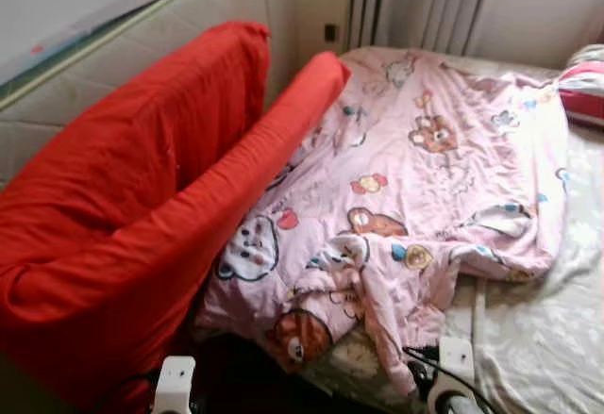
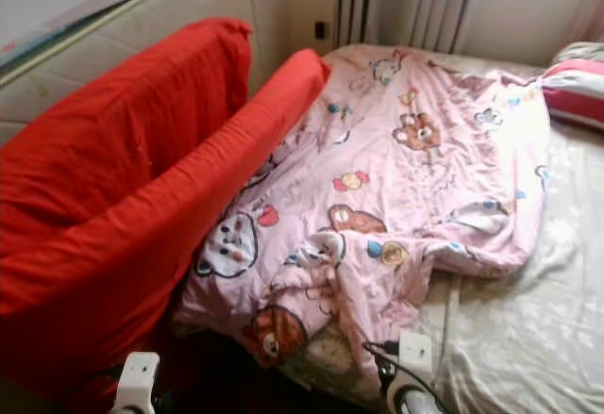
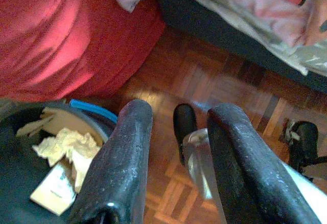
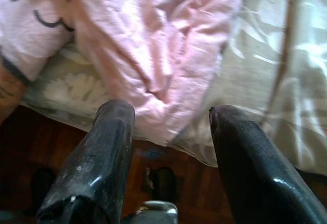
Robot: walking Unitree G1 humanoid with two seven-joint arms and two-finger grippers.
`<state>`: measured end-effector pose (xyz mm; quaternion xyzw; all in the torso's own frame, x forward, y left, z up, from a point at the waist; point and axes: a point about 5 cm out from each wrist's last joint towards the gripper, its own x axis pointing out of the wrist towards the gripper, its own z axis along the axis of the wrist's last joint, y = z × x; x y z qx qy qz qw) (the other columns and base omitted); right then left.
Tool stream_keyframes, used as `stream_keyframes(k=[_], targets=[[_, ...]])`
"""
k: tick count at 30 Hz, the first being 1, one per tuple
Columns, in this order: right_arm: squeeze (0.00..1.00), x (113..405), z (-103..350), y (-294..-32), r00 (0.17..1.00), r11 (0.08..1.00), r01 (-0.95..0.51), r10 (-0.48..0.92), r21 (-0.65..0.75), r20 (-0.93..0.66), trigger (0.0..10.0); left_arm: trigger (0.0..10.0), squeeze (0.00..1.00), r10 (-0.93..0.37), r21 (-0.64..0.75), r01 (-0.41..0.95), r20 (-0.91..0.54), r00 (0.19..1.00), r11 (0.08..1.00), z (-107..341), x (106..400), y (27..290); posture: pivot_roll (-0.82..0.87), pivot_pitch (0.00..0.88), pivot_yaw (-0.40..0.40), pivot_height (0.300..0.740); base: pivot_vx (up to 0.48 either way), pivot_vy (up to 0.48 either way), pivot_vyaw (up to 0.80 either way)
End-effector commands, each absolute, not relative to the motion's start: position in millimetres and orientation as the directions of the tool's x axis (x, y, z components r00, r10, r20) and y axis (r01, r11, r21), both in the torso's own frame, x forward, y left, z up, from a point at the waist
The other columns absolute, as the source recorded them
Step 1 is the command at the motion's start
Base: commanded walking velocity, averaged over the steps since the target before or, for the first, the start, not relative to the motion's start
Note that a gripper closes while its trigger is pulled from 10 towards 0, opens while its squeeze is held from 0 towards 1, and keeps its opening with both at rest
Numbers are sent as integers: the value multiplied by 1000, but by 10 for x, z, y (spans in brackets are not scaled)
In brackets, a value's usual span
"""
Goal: Clean up the room
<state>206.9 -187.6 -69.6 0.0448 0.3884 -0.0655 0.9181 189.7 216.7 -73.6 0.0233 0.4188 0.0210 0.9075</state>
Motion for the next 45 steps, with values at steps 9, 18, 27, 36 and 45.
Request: stream_keyframes(k=[9,18,27,36,45], targets=[[0,2022,-724,-1857,682,991,132,-70,28,-728,10000,10000,0,60,57,-26,-763,644,998,-749,1880,2154,-17,122,45,740,161,0,0],[0,2022,-725,-1847,683,992,119,-62,27,-728,10000,10000,0,59,56,-25,-767,639,998,-756,1868,2154,-22,124,44,740,205,0,80],[0,1985,-733,-1911,684,987,152,-73,45,-726,10000,10000,0,63,65,-20,-768,638,998,-759,1864,2151,-24,127,43,740,117,0,178],[0,2168,-612,-1920,751,983,171,-85,69,-655,10000,10000,0,60,62,-18,-768,638,998,-761,1862,2142,-28,121,42,740,0,0,0],[0,2507,-335,-1911,866,986,137,-74,94,-494,10000,10000,0,61,61,-21,-762,644,998,-761,1871,2115,-31,109,34,740,0,0,0]])
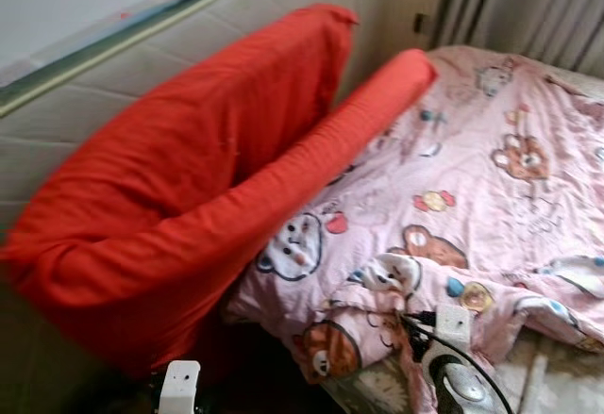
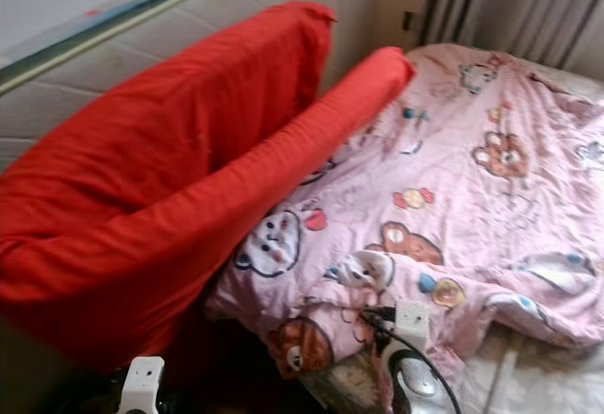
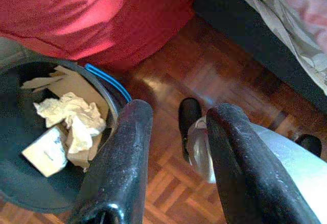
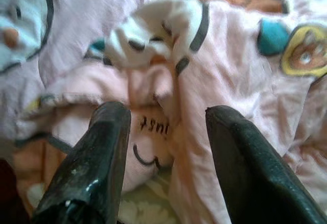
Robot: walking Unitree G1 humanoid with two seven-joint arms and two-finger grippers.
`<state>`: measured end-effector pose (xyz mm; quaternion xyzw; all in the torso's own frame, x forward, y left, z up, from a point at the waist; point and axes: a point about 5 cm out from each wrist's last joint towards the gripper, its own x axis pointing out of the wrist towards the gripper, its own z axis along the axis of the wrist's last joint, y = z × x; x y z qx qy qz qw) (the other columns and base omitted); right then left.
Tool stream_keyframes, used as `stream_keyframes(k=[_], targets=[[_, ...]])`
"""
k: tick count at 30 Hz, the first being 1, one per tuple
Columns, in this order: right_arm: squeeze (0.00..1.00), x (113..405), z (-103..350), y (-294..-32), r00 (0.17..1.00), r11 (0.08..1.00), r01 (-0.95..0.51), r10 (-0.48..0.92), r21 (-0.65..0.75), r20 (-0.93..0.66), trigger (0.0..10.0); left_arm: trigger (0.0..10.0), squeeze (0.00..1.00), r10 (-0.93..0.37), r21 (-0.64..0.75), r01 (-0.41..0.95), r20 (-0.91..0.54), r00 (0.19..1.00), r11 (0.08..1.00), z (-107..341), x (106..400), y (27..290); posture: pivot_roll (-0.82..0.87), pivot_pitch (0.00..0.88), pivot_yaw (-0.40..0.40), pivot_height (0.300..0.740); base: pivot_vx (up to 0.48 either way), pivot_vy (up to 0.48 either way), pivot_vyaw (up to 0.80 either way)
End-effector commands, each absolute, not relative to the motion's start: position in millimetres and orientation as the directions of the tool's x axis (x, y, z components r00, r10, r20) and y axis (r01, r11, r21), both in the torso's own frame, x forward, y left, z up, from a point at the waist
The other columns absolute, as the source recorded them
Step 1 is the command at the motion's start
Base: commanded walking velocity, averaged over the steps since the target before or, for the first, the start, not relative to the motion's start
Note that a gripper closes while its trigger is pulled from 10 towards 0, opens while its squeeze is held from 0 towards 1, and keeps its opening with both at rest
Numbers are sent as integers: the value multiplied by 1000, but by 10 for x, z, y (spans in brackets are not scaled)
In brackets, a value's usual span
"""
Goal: Clean up the room
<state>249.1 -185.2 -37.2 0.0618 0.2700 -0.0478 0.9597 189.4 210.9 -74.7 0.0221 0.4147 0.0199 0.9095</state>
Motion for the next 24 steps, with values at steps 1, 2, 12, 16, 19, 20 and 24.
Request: stream_keyframes(k=[1,2,12,16,19,20,24], targets=[[0,2526,-313,-1916,876,986,135,-72,98,-478,10000,10000,0,60,60,-23,-761,646,998,-759,1873,2114,-35,106,33,740,0,0,0],[0,2556,-275,-1927,889,987,128,-72,96,-451,10000,10000,0,60,58,-24,-755,653,998,-750,1887,2114,-34,105,32,740,0,0,0],[0,2635,-115,-1851,952,996,70,-52,48,-301,10000,10000,0,45,22,-41,-645,763,999,-546,2214,2092,-38,86,27,740,0,0,0],[0,2617,-132,-1831,951,992,93,-63,85,-303,10000,10000,0,34,7,-37,-593,805,999,-458,2340,2043,-43,97,26,740,0,0,0],[0,2628,-135,-1790,949,994,75,-45,85,-312,10000,10000,0,28,-9,-40,-564,825,999,-412,2403,2012,-45,104,22,740,0,0,0],[0,2626,-148,-1776,945,994,69,-40,80,-325,10000,10000,0,24,-10,-35,-559,829,999,-404,2414,2003,-45,104,22,736,0,0,0],[0,2646,-134,-1765,945,995,64,-36,75,-324,10000,10000,0,22,-8,-32,-553,833,999,-394,2428,1994,-43,107,20,716,0,0,0]])
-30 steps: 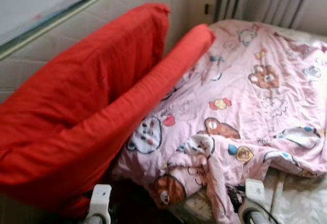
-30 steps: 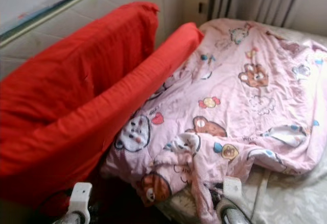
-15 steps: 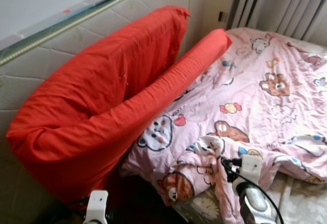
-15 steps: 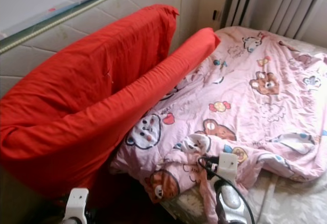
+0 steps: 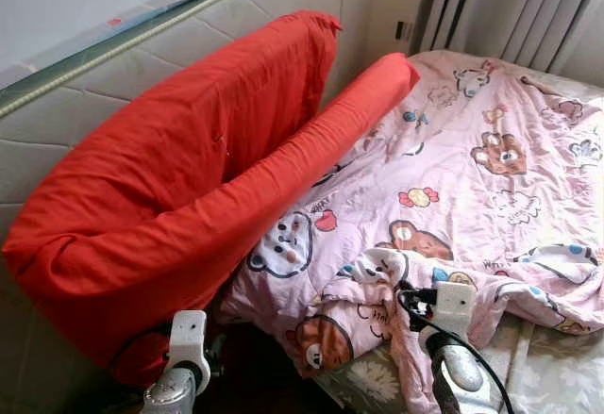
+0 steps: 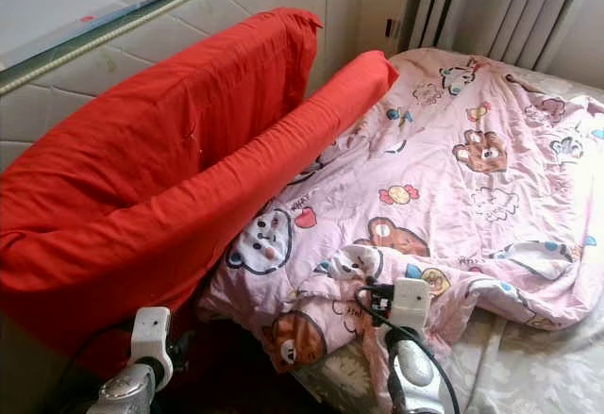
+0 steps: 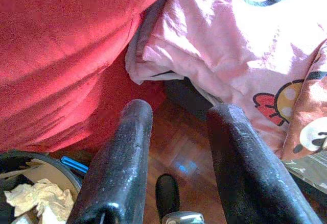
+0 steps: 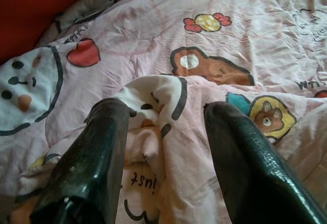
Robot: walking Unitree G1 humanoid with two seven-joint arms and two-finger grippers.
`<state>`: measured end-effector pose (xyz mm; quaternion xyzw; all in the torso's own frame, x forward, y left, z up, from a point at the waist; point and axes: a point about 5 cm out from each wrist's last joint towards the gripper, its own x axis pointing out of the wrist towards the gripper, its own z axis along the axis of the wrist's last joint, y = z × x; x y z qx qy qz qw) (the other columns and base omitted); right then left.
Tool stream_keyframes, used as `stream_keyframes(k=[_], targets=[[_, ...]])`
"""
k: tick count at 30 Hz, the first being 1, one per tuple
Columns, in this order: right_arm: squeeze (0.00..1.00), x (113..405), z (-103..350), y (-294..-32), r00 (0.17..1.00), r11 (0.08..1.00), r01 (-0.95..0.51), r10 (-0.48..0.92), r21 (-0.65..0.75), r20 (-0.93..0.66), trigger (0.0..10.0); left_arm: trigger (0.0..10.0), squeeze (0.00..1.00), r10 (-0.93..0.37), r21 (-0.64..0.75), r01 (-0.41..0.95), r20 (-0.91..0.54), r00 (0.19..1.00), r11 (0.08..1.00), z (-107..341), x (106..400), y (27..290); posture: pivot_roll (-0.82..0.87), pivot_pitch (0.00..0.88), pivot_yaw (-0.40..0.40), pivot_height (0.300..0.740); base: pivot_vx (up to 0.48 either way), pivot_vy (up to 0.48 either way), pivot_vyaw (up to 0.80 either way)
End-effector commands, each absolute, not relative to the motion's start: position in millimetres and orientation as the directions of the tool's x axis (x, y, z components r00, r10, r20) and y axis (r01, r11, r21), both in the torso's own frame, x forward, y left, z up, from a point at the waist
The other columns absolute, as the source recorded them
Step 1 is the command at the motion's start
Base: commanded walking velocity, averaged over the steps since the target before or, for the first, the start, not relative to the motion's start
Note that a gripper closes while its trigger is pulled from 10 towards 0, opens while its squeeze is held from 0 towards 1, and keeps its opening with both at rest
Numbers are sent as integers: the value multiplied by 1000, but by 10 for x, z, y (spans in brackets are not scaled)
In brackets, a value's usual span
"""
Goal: Clean up the room
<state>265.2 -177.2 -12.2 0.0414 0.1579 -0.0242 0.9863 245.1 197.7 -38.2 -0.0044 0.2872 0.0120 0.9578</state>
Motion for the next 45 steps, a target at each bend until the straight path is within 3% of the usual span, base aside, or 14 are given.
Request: stream_keyframes(k=[1,9,14,20,26,31,45], targets=[[0,2655,-125,-1764,946,995,63,-36,75,-321,10000,10000,0,22,-6,-31,-552,834,1000,-392,2429,1995,-42,111,19,711,0,0,0],[0,2695,-121,-1786,935,995,90,-68,47,-349,10000,10000,0,28,-7,-38,-553,833,999,-395,2420,2007,-40,121,21,666,0,0,0],[0,2732,-108,-1807,927,975,166,-103,150,-359,10000,10000,0,17,-9,-26,-552,833,1000,-399,2418,1981,-41,126,24,666,0,0,0],[0,2729,-147,-1813,904,983,160,-110,90,-414,10000,10000,0,12,-3,-16,-554,832,1000,-395,2426,1978,-35,132,28,666,0,0,0],[0,2719,-148,-1846,902,970,205,-135,133,-411,10000,10000,0,10,1,-12,-567,824,1000,-421,2397,1968,-39,133,33,636,0,0,0],[0,2678,-206,-1869,873,977,206,-160,51,-461,10000,10000,0,9,3,-9,-570,822,1000,-422,2398,1972,-38,133,36,636,0,0,0],[0,2682,-216,-1834,868,982,186,-144,42,-475,10000,10000,0,1,-7,-7,-580,815,1000,-437,2382,1965,-33,122,38,636,0,0,0]])
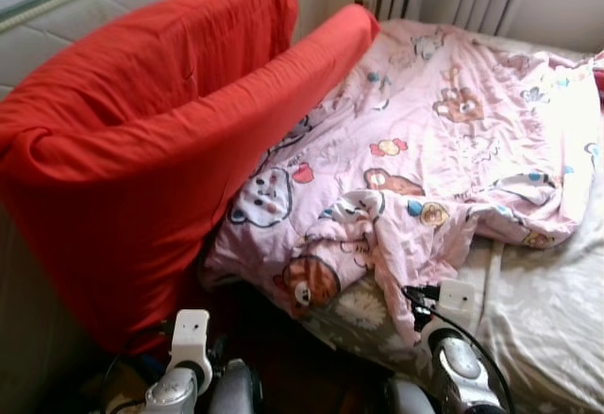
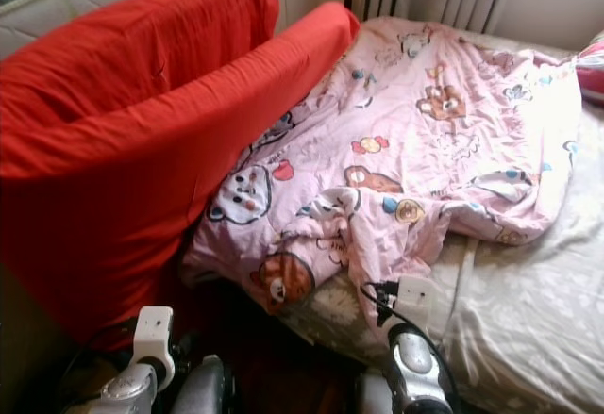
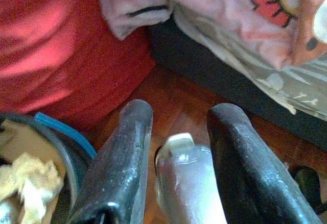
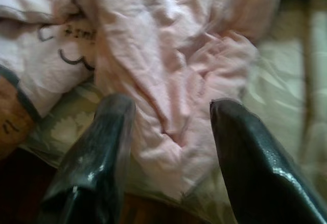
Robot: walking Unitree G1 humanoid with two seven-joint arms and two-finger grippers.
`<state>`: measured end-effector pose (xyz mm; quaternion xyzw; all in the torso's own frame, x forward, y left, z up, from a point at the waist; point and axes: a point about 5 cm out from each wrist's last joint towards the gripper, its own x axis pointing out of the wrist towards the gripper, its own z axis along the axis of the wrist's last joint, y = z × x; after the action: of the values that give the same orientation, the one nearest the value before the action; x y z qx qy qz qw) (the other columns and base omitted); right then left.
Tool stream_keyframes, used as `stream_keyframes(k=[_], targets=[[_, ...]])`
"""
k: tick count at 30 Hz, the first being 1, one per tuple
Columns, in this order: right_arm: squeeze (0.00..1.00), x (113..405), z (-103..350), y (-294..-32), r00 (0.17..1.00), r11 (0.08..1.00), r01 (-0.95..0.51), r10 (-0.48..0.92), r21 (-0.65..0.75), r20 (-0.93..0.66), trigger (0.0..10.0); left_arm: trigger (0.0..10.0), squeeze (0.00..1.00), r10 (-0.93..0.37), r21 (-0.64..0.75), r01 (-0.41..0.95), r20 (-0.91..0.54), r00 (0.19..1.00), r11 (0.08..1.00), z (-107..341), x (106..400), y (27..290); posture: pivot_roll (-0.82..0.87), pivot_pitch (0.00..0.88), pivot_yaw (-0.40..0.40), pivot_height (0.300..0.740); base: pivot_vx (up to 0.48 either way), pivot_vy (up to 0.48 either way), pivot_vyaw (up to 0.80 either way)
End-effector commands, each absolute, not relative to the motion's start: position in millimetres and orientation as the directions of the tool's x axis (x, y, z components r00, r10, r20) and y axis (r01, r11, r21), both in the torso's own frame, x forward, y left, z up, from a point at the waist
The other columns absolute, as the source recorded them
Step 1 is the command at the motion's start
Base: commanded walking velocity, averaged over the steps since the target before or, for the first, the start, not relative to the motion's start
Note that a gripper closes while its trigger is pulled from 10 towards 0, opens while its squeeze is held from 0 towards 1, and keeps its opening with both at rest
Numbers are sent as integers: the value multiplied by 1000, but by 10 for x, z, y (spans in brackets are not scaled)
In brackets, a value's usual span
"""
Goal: Clean up the room
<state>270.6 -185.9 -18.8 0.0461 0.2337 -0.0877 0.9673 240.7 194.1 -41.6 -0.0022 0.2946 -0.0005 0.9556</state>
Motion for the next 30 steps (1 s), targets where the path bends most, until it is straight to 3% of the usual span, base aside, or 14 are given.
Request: stream_keyframes(k=[1,15,30], targets=[[0,2678,-222,-1839,865,982,186,-146,36,-481,10000,10000,0,2,-9,-9,-579,816,1000,-437,2383,1964,-33,121,38,636,0,0,0],[0,2679,-227,-1810,867,984,170,-126,48,-482,10000,10000,0,-5,-12,-2,-586,810,1000,-437,2393,1955,-35,102,38,636,0,0,0],[0,2648,-268,-1798,852,990,139,-106,26,-513,10000,10000,0,3,-3,-7,-596,803,1000,-452,2374,1970,-33,114,32,636,270,0,188]])
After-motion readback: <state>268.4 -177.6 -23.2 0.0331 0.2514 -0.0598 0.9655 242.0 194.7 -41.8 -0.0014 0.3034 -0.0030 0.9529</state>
